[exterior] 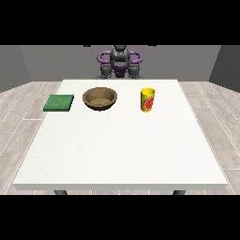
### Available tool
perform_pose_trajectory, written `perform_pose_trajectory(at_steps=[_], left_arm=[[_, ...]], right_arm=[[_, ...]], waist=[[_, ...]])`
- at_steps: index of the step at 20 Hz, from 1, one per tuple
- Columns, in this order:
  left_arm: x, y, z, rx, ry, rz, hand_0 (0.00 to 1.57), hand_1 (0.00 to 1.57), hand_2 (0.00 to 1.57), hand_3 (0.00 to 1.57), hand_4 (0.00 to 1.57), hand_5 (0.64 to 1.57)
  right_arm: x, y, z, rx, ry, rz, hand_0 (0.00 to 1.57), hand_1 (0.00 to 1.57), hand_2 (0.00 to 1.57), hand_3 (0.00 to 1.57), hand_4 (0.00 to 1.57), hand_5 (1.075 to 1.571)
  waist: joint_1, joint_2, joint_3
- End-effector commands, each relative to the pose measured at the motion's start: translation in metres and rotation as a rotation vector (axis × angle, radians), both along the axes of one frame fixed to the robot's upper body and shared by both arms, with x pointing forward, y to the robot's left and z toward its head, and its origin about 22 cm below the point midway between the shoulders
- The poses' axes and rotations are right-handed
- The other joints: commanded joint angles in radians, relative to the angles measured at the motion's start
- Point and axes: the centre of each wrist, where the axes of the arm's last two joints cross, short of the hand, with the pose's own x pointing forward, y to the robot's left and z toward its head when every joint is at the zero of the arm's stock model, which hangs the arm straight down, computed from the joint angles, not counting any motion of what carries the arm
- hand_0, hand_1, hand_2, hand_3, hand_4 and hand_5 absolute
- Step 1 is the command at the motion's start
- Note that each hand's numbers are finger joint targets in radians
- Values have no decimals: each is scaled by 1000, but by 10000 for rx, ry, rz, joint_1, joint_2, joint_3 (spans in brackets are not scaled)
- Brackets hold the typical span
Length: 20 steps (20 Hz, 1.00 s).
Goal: Pick the cup and pour the ball into the bowl, then pick the bowl and place it on the pad
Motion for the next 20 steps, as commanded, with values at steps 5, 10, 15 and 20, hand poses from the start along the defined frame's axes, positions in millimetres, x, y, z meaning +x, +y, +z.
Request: perform_pose_trajectory(at_steps=[5,10,15,20], left_arm=[[-5,7,33,-288,-21,-613,0,0,0,0,0,1529],[43,10,83,112,-3159,-401,0,0,0,0,0,1512],[66,27,97,843,-4623,412,0,0,0,0,0,1506],[92,63,96,1790,-5119,1048,0,0,0,0,0,1447]], right_arm=[[-18,78,47,120,-16,343,0,0,0,0,420,1571],[26,74,81,-722,-2735,723,0,0,0,0,0,1570],[34,63,99,-495,-4000,778,0,0,0,0,0,1569],[28,68,123,-151,-4491,1425,0,0,0,0,0,1567]], waist=[[-302,827,40],[-759,4154,43],[-1394,5938,46],[-1921,6625,39]])
